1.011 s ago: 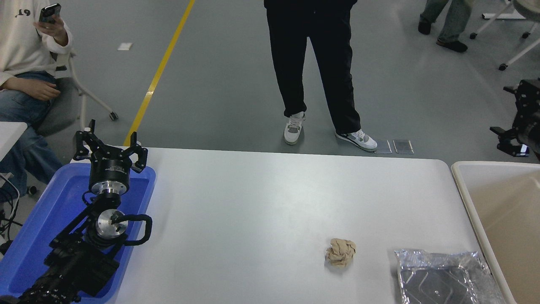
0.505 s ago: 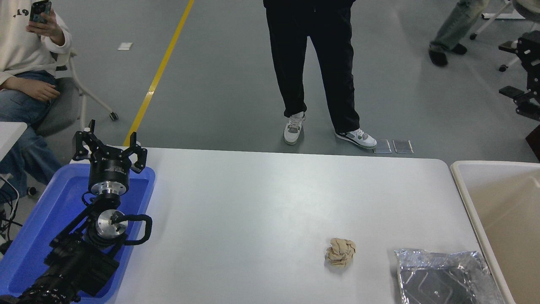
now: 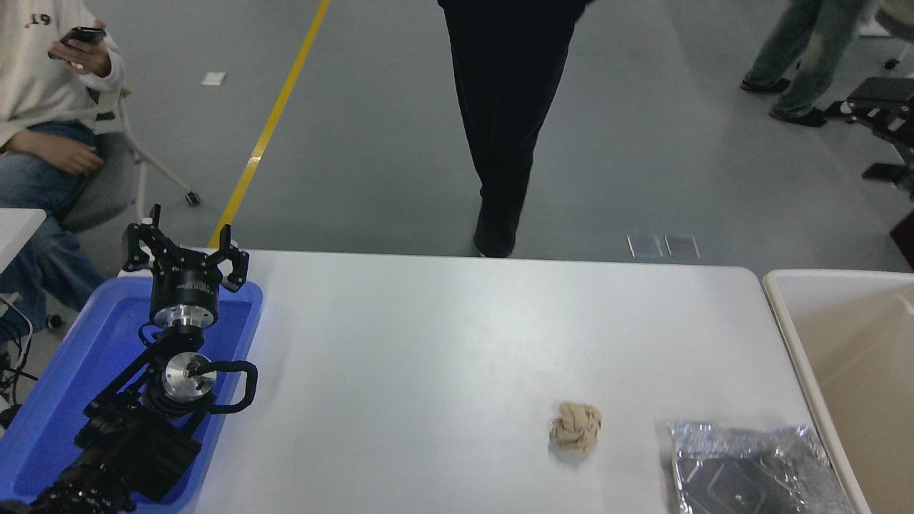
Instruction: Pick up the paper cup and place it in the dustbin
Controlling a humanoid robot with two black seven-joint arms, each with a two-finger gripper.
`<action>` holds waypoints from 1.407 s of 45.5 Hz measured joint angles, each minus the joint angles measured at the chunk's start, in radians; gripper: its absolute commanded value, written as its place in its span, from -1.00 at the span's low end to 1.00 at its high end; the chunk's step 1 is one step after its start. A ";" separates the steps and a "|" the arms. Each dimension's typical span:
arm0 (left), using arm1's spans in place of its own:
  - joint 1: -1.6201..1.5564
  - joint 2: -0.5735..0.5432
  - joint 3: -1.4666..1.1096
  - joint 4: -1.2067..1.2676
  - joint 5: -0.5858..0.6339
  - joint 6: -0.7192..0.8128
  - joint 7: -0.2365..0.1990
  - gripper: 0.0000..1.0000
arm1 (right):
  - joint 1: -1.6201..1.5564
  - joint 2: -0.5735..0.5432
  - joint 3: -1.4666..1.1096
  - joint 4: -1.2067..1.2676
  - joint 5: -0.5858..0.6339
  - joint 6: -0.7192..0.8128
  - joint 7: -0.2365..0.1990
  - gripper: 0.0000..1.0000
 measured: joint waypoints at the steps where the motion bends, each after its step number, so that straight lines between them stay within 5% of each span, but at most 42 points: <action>1: 0.000 0.000 0.000 0.000 0.000 0.000 0.000 0.98 | 0.012 0.013 -0.010 0.004 -0.001 0.007 0.000 1.00; 26: 0.000 0.000 0.000 0.000 0.000 0.000 0.000 0.98 | 0.205 0.379 -0.067 0.141 -0.057 0.230 -0.002 1.00; 64: 0.000 0.000 0.000 0.000 -0.001 0.000 0.000 0.98 | 0.219 0.675 -0.030 0.247 -0.104 0.450 -0.014 1.00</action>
